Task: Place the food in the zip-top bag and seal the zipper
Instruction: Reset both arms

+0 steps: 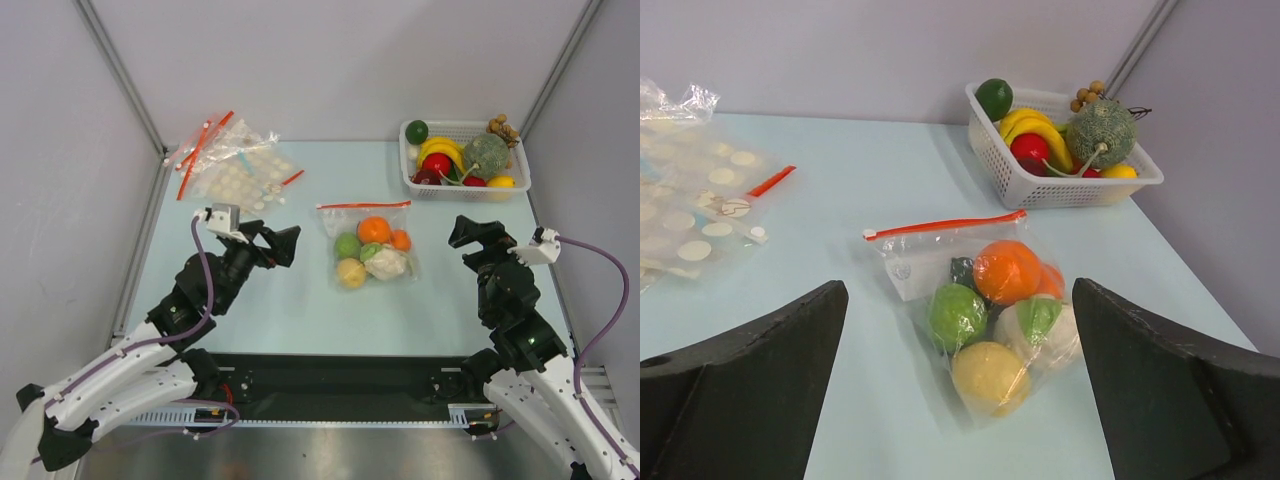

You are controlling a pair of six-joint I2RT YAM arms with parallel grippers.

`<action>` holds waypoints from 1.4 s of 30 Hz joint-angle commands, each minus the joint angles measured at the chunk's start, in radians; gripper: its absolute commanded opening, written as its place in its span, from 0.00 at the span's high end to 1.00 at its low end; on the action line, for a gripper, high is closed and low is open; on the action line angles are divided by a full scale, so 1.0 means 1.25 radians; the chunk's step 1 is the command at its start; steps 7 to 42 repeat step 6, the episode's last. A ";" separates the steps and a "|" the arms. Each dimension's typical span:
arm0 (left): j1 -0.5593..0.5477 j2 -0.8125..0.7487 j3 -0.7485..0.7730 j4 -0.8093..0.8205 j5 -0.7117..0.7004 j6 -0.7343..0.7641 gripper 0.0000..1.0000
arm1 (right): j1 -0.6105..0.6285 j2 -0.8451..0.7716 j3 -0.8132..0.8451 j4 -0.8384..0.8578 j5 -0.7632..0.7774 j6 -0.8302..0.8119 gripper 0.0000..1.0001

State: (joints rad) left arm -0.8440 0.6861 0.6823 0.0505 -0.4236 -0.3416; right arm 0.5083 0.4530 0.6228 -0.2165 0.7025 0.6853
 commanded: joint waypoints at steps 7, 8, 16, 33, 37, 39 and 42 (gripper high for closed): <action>0.003 0.012 0.008 0.028 0.022 -0.007 0.00 | -0.002 0.005 -0.001 0.020 0.031 0.011 0.00; 0.003 0.012 0.008 0.028 0.022 -0.007 0.00 | -0.002 0.005 -0.001 0.020 0.031 0.011 0.00; 0.003 0.012 0.008 0.028 0.022 -0.007 0.00 | -0.002 0.005 -0.001 0.020 0.031 0.011 0.00; 0.003 0.012 0.008 0.028 0.022 -0.007 0.00 | -0.002 0.005 -0.001 0.020 0.031 0.011 0.00; 0.003 0.012 0.008 0.028 0.022 -0.007 0.00 | -0.002 0.005 -0.001 0.020 0.031 0.011 0.00; 0.003 0.012 0.008 0.028 0.022 -0.007 0.00 | -0.002 0.005 -0.001 0.020 0.031 0.011 0.00; 0.003 0.012 0.008 0.028 0.022 -0.007 0.00 | -0.002 0.005 -0.001 0.020 0.031 0.011 0.00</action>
